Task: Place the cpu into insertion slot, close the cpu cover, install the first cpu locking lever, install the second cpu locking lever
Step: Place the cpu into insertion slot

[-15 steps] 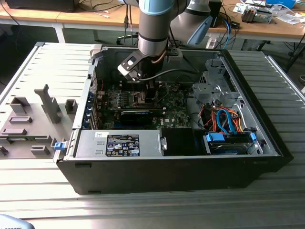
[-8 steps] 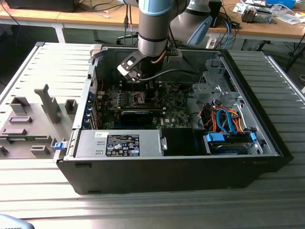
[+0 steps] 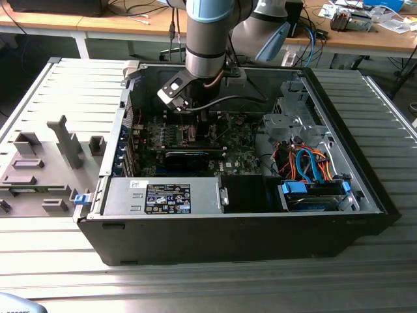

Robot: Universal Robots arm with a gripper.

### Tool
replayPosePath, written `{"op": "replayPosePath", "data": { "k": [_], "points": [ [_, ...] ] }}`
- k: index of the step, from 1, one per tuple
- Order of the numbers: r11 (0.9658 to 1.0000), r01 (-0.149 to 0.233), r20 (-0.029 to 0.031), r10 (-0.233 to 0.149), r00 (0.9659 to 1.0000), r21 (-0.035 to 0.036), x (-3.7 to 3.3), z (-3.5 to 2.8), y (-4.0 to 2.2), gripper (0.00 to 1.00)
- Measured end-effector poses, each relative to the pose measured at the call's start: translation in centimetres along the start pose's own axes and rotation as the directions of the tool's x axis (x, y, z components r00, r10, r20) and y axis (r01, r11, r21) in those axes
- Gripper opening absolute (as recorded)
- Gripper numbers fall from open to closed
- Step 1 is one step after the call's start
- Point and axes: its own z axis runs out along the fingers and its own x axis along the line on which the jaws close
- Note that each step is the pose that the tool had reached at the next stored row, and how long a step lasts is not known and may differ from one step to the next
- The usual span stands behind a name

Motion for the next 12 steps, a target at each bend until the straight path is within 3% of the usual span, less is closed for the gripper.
{"op": "replayPosePath", "data": {
  "k": [12],
  "points": [
    [1.0000,-0.001,-0.0001,0.001,1.0000,-0.0001,0.01,0.20,-0.14,0.55]
  ]
}}
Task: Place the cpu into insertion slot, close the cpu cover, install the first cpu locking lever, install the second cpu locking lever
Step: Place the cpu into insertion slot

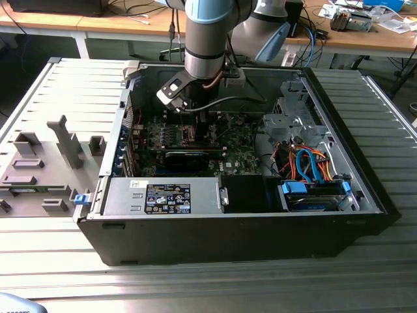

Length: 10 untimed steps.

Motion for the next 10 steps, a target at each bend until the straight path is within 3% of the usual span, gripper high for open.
{"op": "replayPosePath", "data": {
  "k": [10],
  "points": [
    [1.0000,-0.003,-0.0001,0.003,1.0000,0.0000,0.02,0.44,-0.30,0.55]
  ]
}}
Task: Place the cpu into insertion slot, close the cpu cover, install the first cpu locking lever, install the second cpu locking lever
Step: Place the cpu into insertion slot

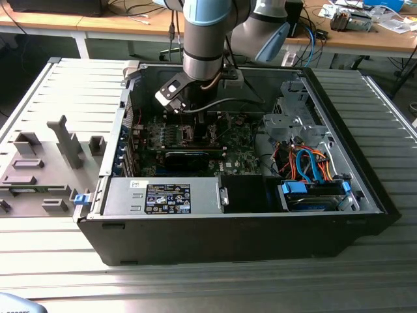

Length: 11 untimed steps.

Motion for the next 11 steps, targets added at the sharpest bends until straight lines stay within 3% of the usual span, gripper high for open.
{"op": "replayPosePath", "data": {
  "k": [11],
  "points": [
    [0.9989,-0.047,-0.0003,0.047,0.9989,-0.0004,0.24,0.61,0.15,0.55]
  ]
}}
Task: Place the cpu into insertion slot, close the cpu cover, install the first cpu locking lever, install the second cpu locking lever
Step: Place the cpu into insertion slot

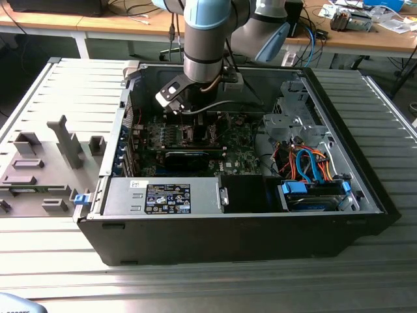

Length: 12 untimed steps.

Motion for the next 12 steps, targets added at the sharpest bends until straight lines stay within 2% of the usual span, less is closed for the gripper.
{"op": "replayPosePath", "data": {
  "k": [6,12],
  "points": [
    [0.9998,-0.022,-0.0002,0.022,0.9998,0.0000,0.09,0.16,0.09,0.55],
    [0.9997,-0.024,-0.0010,0.024,0.9997,0.0000,0.21,0.26,0.10,0.55]
  ]
}}
